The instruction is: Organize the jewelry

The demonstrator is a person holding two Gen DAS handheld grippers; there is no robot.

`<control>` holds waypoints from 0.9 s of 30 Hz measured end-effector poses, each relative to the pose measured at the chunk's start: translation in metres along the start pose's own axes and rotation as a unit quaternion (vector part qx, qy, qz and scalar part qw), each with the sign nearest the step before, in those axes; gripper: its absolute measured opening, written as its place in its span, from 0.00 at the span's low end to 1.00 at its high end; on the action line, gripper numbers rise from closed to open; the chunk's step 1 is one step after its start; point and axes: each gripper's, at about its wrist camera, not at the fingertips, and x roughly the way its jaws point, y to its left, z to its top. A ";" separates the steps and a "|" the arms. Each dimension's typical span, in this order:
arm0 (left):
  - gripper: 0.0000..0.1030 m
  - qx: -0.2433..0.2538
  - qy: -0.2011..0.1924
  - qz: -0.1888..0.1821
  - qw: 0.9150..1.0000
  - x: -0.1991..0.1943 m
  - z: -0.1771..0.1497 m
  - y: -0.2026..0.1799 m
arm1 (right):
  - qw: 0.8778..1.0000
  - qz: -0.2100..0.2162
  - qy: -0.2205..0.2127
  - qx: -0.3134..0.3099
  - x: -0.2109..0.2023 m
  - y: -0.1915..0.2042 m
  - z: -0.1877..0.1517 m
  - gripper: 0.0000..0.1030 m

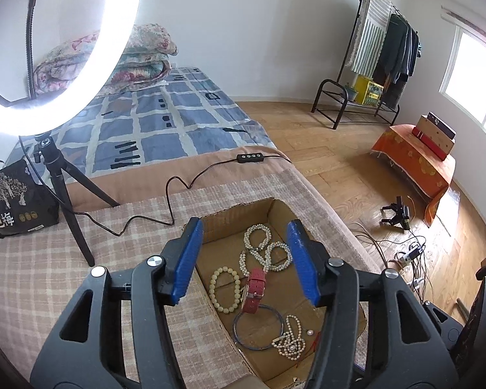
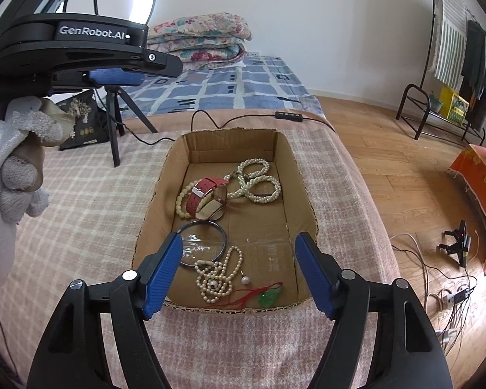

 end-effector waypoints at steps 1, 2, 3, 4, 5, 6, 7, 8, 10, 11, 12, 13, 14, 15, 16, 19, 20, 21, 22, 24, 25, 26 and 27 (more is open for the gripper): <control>0.56 0.000 -0.001 0.000 1.000 -0.003 0.000 0.000 | 1.000 -0.001 -0.001 0.000 -0.002 0.000 0.000 0.70; 0.56 0.001 -0.002 0.001 1.000 -0.007 0.001 0.000 | 1.000 -0.003 -0.003 0.001 -0.004 0.000 0.001 0.70; 0.57 0.003 -0.003 0.001 1.000 -0.010 0.001 -0.001 | 1.000 -0.006 -0.004 0.002 -0.007 0.001 0.001 0.70; 0.60 0.004 -0.005 0.003 1.000 -0.014 0.001 -0.001 | 1.000 -0.008 -0.005 0.002 -0.009 0.002 0.001 0.70; 0.64 0.006 -0.007 0.005 1.000 -0.018 0.001 -0.002 | 1.000 -0.011 -0.006 0.002 -0.011 0.003 0.002 0.70; 0.65 0.007 -0.011 0.005 1.000 -0.022 0.001 -0.002 | 1.000 -0.013 -0.008 0.003 -0.014 0.003 0.002 0.71; 0.66 0.009 -0.015 0.007 1.000 -0.027 0.000 -0.003 | 1.000 -0.014 -0.009 0.003 -0.016 0.004 0.002 0.72; 0.66 0.010 -0.017 0.009 1.000 -0.031 0.000 -0.003 | 1.000 -0.015 -0.011 0.004 -0.019 0.005 0.002 0.72; 0.66 0.012 -0.019 0.009 1.000 -0.038 0.000 -0.005 | 1.000 -0.018 -0.012 0.005 -0.024 0.006 0.002 0.75; 0.66 0.013 -0.021 0.009 1.000 -0.043 0.000 -0.005 | 1.000 -0.021 -0.015 0.007 -0.027 0.006 0.002 0.78; 0.66 0.013 -0.023 0.010 1.000 -0.047 -0.001 -0.006 | 1.000 -0.024 -0.017 0.008 -0.029 0.007 0.002 0.78; 0.67 0.014 -0.024 0.011 1.000 -0.051 -0.001 -0.006 | 0.999 -0.026 -0.018 0.008 -0.032 0.007 0.003 0.78; 0.67 0.014 -0.025 0.012 1.000 -0.056 -0.001 -0.006 | 0.999 -0.029 -0.019 0.008 -0.035 0.008 0.003 0.78; 0.67 0.014 -0.027 0.013 0.999 -0.060 -0.002 -0.005 | 0.999 -0.033 -0.023 0.009 -0.039 0.009 0.004 0.78; 0.67 0.014 -0.029 0.014 0.999 -0.065 -0.002 -0.005 | 0.999 -0.037 -0.025 0.009 -0.042 0.010 0.004 0.78; 0.68 0.014 -0.037 0.019 0.999 -0.083 -0.003 -0.003 | 0.998 -0.050 -0.036 0.009 -0.054 0.013 0.004 0.78; 0.68 0.014 -0.041 0.020 0.999 -0.089 -0.004 -0.002 | 0.998 -0.054 -0.039 0.011 -0.059 0.014 0.004 0.78; 0.69 0.014 -0.044 0.022 0.999 -0.095 -0.004 -0.001 | 0.997 -0.058 -0.041 0.013 -0.062 0.014 0.004 0.78; 0.70 0.013 -0.047 0.023 0.999 -0.101 -0.005 0.000 | 0.997 -0.061 -0.043 0.016 -0.066 0.015 0.004 0.78; 0.71 0.013 -0.056 0.025 0.998 -0.115 -0.008 0.003 | 0.997 -0.065 -0.047 0.020 -0.074 0.018 0.002 0.78; 0.71 0.013 -0.060 0.027 0.998 -0.123 -0.010 0.004 | 0.996 -0.066 -0.049 0.020 -0.078 0.019 0.002 0.78; 0.72 0.013 -0.062 0.029 0.998 -0.129 -0.012 0.006 | 0.996 -0.066 -0.051 0.020 -0.082 0.021 0.002 0.78; 0.72 0.014 -0.066 0.031 0.997 -0.136 -0.015 0.007 | 0.996 -0.066 -0.055 0.020 -0.086 0.024 0.001 0.78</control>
